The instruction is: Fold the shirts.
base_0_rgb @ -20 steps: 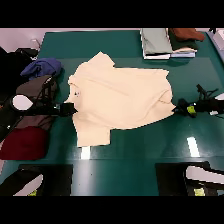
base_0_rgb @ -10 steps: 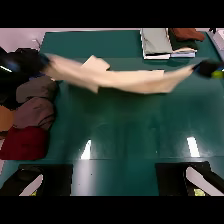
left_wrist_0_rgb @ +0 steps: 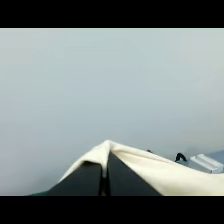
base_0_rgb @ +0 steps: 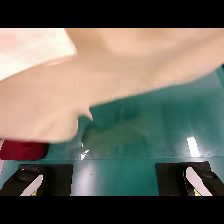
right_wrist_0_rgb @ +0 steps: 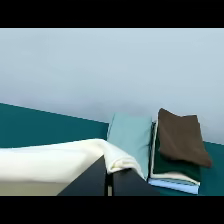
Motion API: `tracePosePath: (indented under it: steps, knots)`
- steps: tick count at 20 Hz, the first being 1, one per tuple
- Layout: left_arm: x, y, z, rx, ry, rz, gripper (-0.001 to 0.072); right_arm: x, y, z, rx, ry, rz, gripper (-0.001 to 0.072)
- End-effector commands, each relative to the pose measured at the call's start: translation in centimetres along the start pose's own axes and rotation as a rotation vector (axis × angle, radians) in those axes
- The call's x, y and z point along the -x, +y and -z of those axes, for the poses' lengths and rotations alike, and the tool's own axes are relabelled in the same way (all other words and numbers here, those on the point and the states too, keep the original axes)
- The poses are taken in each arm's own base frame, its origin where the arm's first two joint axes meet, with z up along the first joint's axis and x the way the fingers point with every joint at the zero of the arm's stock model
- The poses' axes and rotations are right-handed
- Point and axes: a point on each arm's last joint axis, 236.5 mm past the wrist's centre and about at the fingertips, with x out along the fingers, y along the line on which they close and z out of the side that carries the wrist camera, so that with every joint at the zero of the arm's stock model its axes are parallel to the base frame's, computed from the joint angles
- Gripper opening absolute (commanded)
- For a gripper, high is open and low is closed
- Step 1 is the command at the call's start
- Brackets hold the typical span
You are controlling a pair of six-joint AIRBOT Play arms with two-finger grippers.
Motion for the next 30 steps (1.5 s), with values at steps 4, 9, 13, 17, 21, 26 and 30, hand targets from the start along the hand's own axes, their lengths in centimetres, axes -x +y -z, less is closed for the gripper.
tracePosePath:
  steps: [4,9,13,17,21,26,30]
  knots:
    - [-6.9,7.4,19.5,0.079,0.598,-0.159,0.0022,-6.6,-2.0,8.4,-0.098,0.386,-0.048,0.0015]
    - [-11.5,12.7,42.6,0.204,1.052,-0.217,0.0022,-15.8,-1.7,26.3,-0.284,0.896,-0.168,0.0015]
    - [-12.7,15.0,56.8,0.298,1.237,-0.249,0.0022,-19.9,-2.4,40.7,-0.436,1.122,-0.142,0.0015]
    - [-15.1,17.9,60.3,0.372,1.157,-0.298,0.0022,-24.8,-4.1,44.0,-0.459,1.085,-0.106,0.0015]
    - [-13.9,19.2,59.1,0.532,1.152,-0.240,0.0022,-25.9,-4.7,41.3,-0.377,1.044,-0.145,0.0015]
    - [-6.1,17.4,61.8,0.512,1.465,-0.148,0.0022,-21.2,-3.9,44.4,-0.338,1.170,-0.121,0.0015]
    - [-2.8,16.5,64.9,0.586,1.545,-0.187,0.0023,-18.9,-2.6,47.6,-0.376,1.205,-0.111,0.0016]
